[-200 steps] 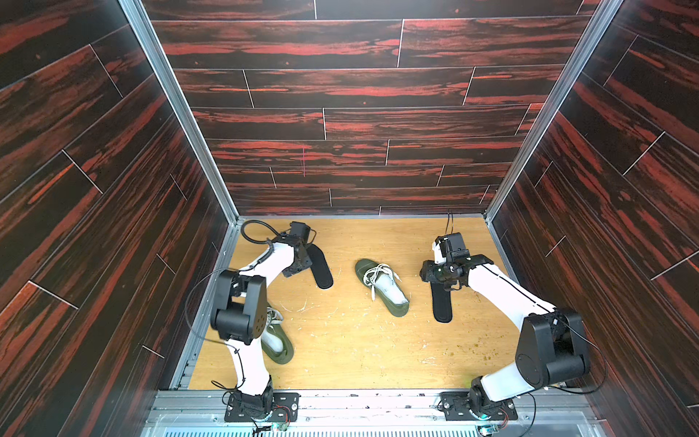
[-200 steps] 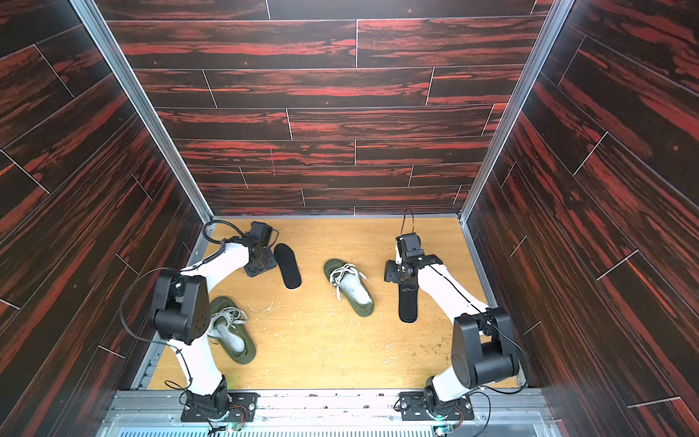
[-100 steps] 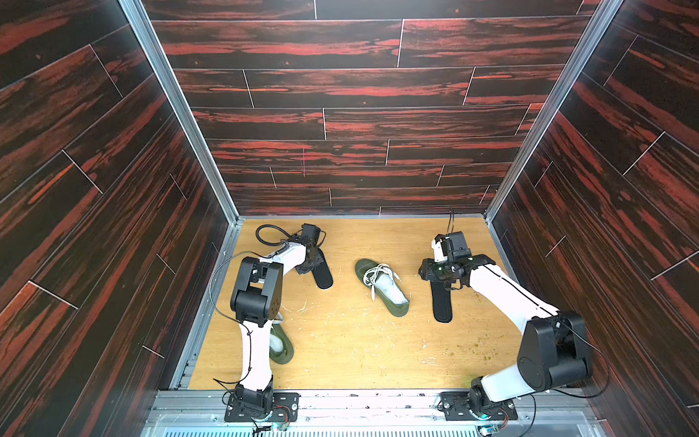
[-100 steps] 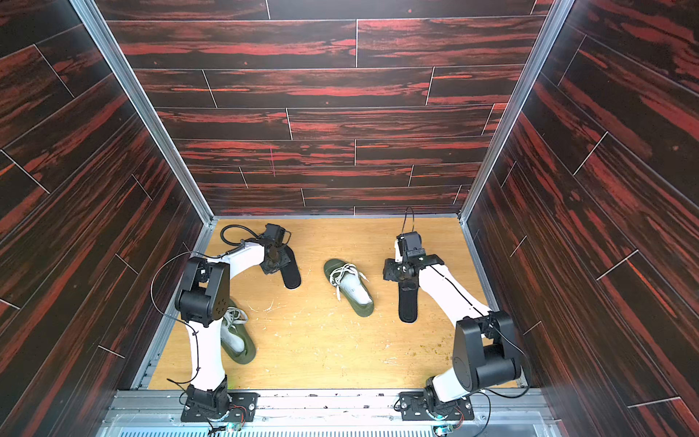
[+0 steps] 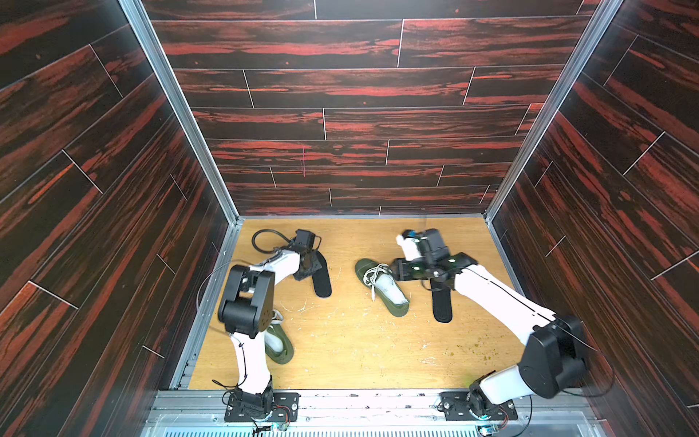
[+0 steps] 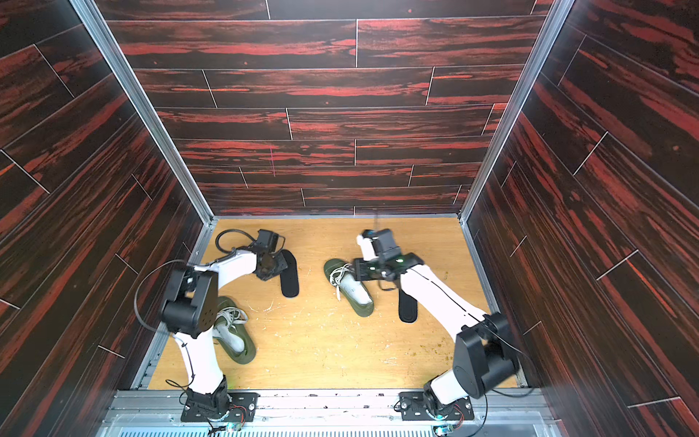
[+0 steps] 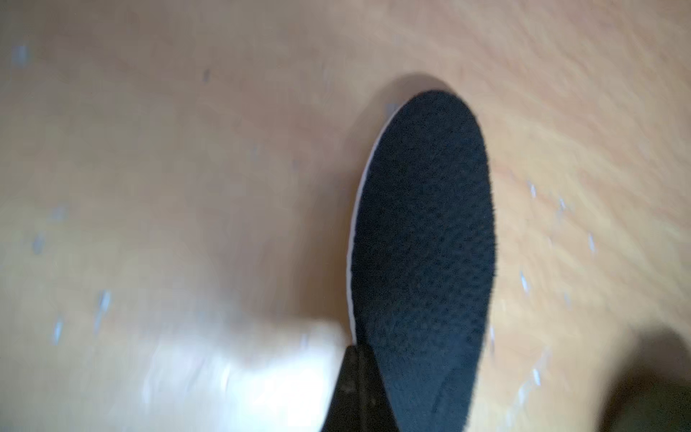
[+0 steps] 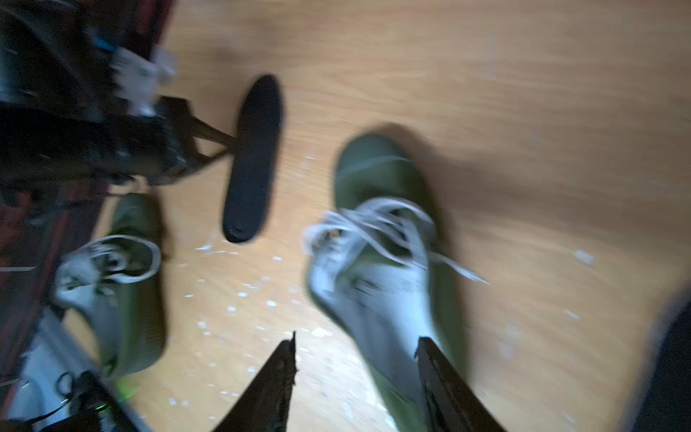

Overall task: Insert the insole into the shoe
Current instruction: Move the insole to the center of the board, then pick up the insole from the center of the board.

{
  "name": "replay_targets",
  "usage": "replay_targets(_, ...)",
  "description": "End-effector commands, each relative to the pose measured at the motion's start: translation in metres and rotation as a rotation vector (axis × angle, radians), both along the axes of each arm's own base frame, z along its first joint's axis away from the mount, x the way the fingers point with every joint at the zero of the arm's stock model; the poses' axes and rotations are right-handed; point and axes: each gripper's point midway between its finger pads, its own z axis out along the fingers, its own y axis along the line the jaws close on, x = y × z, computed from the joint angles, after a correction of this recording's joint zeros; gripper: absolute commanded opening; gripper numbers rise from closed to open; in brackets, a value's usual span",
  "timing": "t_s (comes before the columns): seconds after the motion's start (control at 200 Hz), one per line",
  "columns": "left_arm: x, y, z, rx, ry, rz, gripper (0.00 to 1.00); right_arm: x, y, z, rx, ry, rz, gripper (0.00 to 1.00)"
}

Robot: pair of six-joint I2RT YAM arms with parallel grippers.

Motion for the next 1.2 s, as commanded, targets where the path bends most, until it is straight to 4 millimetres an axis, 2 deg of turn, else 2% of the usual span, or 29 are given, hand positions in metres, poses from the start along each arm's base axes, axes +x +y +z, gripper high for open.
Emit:
replay_targets(0.0,-0.027,-0.018,0.010,-0.052,0.001,-0.017,0.00,0.001,0.052,-0.018,0.049,0.045,0.035,0.54)
replay_targets(0.115,-0.055,-0.031,0.006,-0.036,0.015,-0.030,0.00,0.001,0.094,-0.046,0.022,0.084,0.047,0.51)
replay_targets(0.15,-0.064,-0.031,-0.001,-0.021,0.035,-0.022,0.00,0.001,0.104,-0.053,0.018,0.097,0.045,0.50)
replay_targets(0.155,-0.065,-0.032,0.004,-0.024,0.025,-0.021,0.00,0.001,0.105,-0.055,0.016,0.099,0.045,0.50)
replay_targets(0.18,-0.069,-0.033,0.008,-0.029,0.015,-0.012,0.00,0.000,0.110,-0.061,0.008,0.110,0.037,0.50)
replay_targets(0.336,-0.092,-0.031,0.001,-0.037,0.038,0.032,0.00,-0.002,0.128,-0.094,-0.032,0.166,0.012,0.48)
replay_targets(0.406,-0.097,-0.032,0.002,-0.043,0.046,0.027,0.12,-0.004,0.131,-0.106,-0.061,0.188,0.012,0.47)
replay_targets(0.481,-0.099,-0.029,0.010,-0.020,0.047,0.006,0.28,-0.007,0.133,-0.116,-0.067,0.214,0.010,0.47)
replay_targets(0.581,-0.097,-0.022,0.030,0.033,0.034,-0.026,0.47,-0.008,0.139,-0.127,-0.077,0.233,0.004,0.47)
replay_targets(0.646,-0.095,-0.016,0.042,0.068,0.034,-0.043,0.52,-0.008,0.142,-0.135,-0.080,0.256,-0.008,0.46)
replay_targets(0.696,-0.091,-0.011,0.052,0.087,0.018,-0.042,0.54,-0.008,0.144,-0.140,-0.080,0.270,-0.015,0.45)
replay_targets(0.731,-0.095,-0.004,0.055,0.105,0.037,-0.041,0.54,-0.008,0.145,-0.144,-0.079,0.279,-0.019,0.44)
replay_targets(0.892,-0.086,0.020,0.071,0.113,0.011,0.004,0.55,-0.011,0.151,-0.159,-0.074,0.312,-0.027,0.41)
replay_targets(1.192,-0.082,0.033,0.076,0.174,0.010,0.001,0.55,-0.016,0.163,-0.178,-0.078,0.349,-0.049,0.25)
